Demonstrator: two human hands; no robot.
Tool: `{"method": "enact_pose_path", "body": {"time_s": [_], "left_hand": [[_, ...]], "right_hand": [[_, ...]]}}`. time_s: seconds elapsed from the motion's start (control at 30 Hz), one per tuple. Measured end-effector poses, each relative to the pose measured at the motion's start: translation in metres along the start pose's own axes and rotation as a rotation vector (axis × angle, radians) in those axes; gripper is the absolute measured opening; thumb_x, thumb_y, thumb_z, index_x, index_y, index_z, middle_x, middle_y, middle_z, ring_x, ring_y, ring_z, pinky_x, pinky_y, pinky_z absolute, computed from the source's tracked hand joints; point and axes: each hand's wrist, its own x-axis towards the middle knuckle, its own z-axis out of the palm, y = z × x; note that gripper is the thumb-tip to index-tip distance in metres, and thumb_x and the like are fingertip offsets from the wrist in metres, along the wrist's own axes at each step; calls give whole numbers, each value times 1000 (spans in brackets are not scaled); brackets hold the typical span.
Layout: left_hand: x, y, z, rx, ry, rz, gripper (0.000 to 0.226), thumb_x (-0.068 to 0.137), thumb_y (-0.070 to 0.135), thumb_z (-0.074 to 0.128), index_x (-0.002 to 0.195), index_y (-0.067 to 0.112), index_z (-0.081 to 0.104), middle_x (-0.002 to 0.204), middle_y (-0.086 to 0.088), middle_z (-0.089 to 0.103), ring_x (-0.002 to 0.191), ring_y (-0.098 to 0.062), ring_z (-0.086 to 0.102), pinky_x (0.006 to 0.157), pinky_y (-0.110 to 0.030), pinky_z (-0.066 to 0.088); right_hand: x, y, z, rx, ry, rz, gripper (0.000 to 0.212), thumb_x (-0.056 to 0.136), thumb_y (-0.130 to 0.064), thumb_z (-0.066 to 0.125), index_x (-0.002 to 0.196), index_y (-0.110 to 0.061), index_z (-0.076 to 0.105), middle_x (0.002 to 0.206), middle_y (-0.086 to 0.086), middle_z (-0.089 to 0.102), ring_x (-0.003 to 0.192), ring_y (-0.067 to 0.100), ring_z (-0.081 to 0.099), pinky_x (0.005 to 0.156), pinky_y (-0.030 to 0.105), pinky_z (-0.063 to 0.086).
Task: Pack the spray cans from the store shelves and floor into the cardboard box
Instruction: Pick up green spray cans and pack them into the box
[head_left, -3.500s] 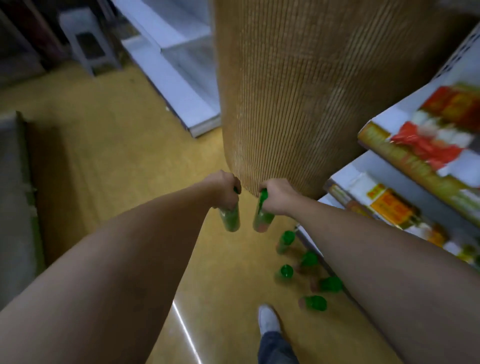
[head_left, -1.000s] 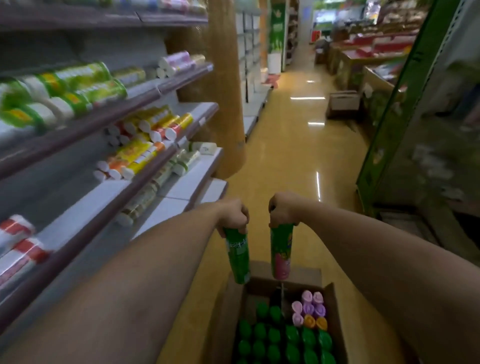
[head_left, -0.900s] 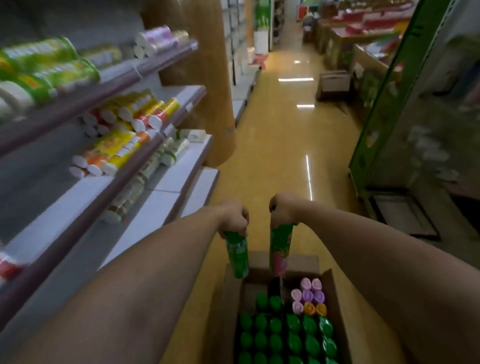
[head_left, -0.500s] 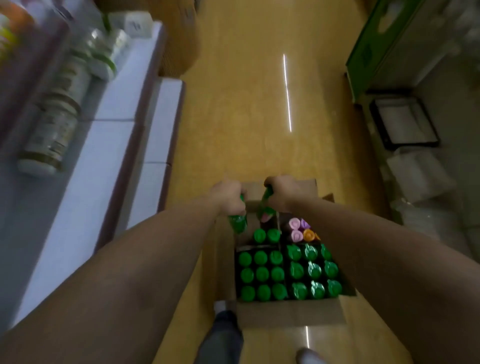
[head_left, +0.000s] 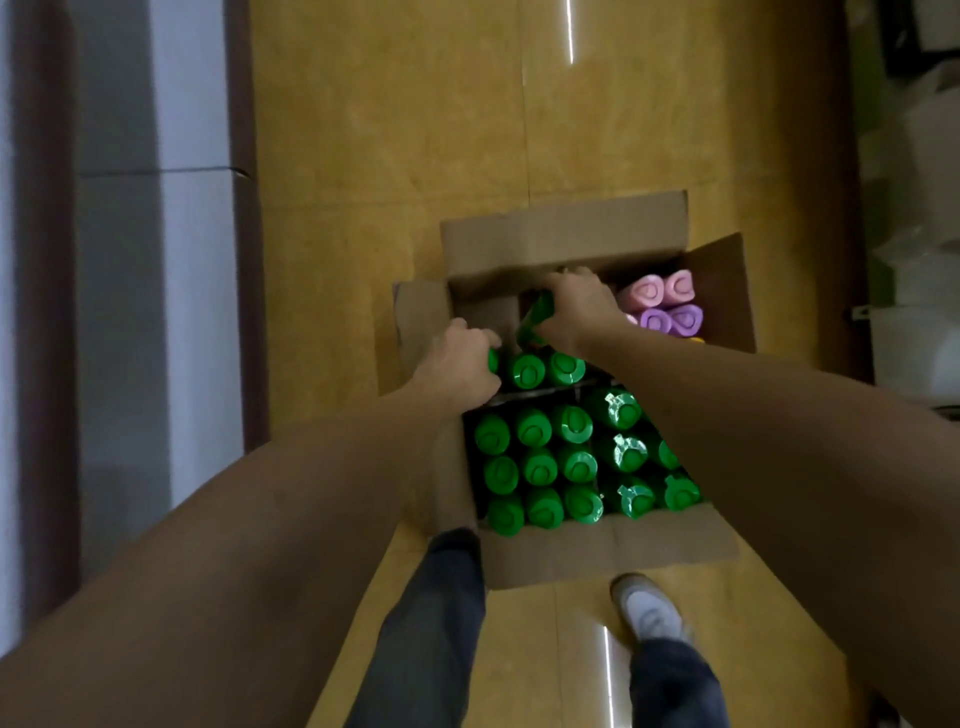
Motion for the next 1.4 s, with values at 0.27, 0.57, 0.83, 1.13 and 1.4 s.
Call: {"method": "enact_pose_path", "body": {"time_s": [0.27, 0.57, 0.83, 1.13, 1.4], "left_hand": [[62, -16, 67, -36, -31, -23, 59, 90, 29, 73, 145, 29, 53, 131, -9, 44, 119, -37, 53, 99, -41, 48], [84, -39, 117, -95, 3, -80, 60, 86, 32, 79, 141, 27, 57, 126, -11, 52, 113, -34, 58, 98, -37, 48], [97, -37, 127, -63, 70, -14, 56, 86, 30, 74, 139, 27, 58, 120, -12, 53, 109, -37, 59, 91, -38, 50], [78, -36, 112, -119, -35, -117, 90, 87, 43, 77, 159, 25, 25, 157, -13, 34, 138, -36, 43, 111, -43, 42], [28, 13, 61, -201, 78, -90, 88, 84, 39, 79, 157, 21, 32, 154, -13, 36, 140, -36, 39, 113, -43, 41]], "right_hand": [[60, 33, 62, -7, -32, 65, 47, 90, -16, 64, 137, -13, 59, 144, 24, 39, 123, 47, 52, 107, 44, 42], [79, 66, 107, 18, -28, 69, 46, 87, -11, 66, 133, -16, 61, 130, 20, 48, 114, 45, 56, 96, 45, 48], [90, 70, 116, 3, 56, 72, 48, 85, -14, 66, 132, -19, 61, 126, 20, 53, 112, 43, 57, 89, 43, 48], [54, 59, 108, 11, -55, 103, 79, 89, -12, 63, 158, -25, 28, 157, 22, 25, 128, 45, 49, 102, 49, 49], [-12, 44, 40, 21, 13, 37, 70, 85, -14, 63, 151, -22, 43, 149, 18, 38, 131, 43, 47, 105, 45, 42]]}}
